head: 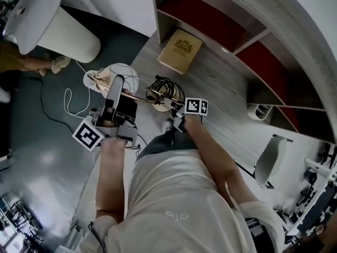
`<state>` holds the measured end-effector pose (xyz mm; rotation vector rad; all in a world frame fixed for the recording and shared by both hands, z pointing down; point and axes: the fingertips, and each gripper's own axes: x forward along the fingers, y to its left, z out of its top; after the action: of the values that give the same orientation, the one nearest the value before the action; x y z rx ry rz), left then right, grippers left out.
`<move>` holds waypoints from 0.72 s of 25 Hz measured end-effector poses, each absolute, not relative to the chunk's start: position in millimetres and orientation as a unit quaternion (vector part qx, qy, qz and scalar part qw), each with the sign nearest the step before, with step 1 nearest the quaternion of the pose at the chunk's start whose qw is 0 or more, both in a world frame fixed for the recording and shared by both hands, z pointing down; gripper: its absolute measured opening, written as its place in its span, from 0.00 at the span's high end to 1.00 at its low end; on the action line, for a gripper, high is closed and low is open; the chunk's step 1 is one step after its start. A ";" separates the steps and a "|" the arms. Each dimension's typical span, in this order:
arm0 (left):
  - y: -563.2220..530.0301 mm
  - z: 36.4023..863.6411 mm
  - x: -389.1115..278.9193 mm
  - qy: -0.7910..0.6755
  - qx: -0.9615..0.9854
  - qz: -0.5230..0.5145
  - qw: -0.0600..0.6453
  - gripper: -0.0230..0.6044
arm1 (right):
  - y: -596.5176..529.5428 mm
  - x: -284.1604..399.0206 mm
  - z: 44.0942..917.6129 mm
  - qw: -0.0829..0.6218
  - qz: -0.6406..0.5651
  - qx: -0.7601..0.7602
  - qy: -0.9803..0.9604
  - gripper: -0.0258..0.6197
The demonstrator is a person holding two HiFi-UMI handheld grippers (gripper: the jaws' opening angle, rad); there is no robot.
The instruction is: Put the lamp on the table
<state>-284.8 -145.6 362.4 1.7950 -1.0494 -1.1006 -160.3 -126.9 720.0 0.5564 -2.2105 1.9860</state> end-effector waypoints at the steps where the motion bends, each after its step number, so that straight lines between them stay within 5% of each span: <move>1: -146.0 364.9 -289.4 -0.419 0.700 -0.433 0.383 0.94 | -127.3 -165.2 722.7 0.064 0.658 0.178 -0.729 0.69; 18: -166.3 401.3 -304.1 -0.476 0.663 -0.425 0.391 0.94 | -140.0 -184.9 757.8 0.107 0.677 0.152 -0.712 0.68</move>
<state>-304.1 -166.3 401.3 1.6843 -1.2090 -1.0795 -184.9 -140.0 757.8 0.4463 -2.0956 1.9945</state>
